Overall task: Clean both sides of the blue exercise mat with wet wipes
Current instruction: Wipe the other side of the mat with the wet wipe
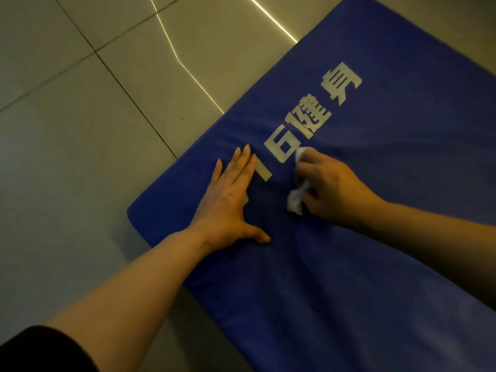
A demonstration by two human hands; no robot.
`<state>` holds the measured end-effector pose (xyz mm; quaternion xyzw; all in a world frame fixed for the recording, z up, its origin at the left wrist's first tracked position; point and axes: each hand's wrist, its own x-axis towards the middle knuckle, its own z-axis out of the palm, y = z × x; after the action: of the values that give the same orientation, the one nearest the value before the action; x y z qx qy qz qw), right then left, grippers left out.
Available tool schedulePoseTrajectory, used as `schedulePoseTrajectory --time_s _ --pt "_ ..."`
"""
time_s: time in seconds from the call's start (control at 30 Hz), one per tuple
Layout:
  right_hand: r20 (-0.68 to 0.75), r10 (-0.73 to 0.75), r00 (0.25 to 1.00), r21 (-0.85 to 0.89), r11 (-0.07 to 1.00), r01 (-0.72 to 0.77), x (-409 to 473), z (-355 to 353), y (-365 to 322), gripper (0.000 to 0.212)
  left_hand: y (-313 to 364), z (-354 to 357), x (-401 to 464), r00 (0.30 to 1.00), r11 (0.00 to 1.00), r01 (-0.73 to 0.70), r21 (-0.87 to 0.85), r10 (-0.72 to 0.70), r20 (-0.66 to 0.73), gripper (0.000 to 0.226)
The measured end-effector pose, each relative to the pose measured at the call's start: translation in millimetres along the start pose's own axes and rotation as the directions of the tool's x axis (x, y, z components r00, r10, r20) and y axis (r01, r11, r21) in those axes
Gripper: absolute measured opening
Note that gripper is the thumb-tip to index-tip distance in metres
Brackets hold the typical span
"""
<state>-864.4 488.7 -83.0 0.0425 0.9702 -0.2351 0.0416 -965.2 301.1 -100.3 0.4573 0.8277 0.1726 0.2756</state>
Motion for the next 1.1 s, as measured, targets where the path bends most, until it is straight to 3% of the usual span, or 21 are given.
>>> schedulePoseTrajectory --time_s 0.13,0.27,0.4,0.5,0.57,0.67,0.77,0.9,1.1 --pt "0.013 0.07 0.997 -0.027 0.997 -0.07 -14.4 5.1 1.3 0.013 0.8 1.1 0.9 1.0 1.0 0.018 0.02 -0.018 -0.006 0.137" --pt "-0.114 0.07 0.991 0.063 0.996 -0.063 38.4 3.2 -7.6 0.017 1.0 -0.3 1.1 1.0 1.0 0.018 0.02 -0.018 0.001 0.138" --pt "-0.088 -0.042 0.995 -0.025 0.999 0.04 24.4 0.3 -5.6 0.03 0.5 -0.4 1.1 1.0 1.0 0.007 0.014 -0.007 -0.006 0.136" --pt "-0.155 0.055 0.986 -0.023 0.998 -0.059 -22.5 4.0 3.5 0.014 -0.3 1.6 0.6 1.0 1.0 0.006 0.029 -0.005 -0.015 0.136" --pt "-0.174 0.123 0.977 -0.042 0.99 -0.132 -39.0 11.4 8.4 0.024 0.4 2.9 1.9 1.0 0.999 0.01 0.035 -0.01 -0.014 0.137" --pt "-0.113 0.078 0.99 -0.076 0.993 -0.087 -19.2 16.1 6.4 0.05 1.8 2.7 1.9 1.0 0.998 0.028 0.055 -0.027 -0.009 0.137" --pt "-0.05 0.017 0.999 -0.065 0.998 -0.02 21.7 5.5 -4.2 0.043 1.6 1.2 1.7 1.0 0.998 0.015 0.067 -0.015 -0.005 0.138" --pt "0.091 -0.029 0.995 -0.162 0.986 0.044 9.1 4.7 9.0 0.059 1.7 1.4 1.4 1.0 0.996 0.015 0.087 -0.014 -0.014 0.137" --pt "0.086 -0.02 0.996 -0.125 0.992 0.031 -49.5 16.3 14.0 0.058 2.3 2.5 1.3 1.0 0.996 0.02 0.09 -0.019 -0.015 0.137"
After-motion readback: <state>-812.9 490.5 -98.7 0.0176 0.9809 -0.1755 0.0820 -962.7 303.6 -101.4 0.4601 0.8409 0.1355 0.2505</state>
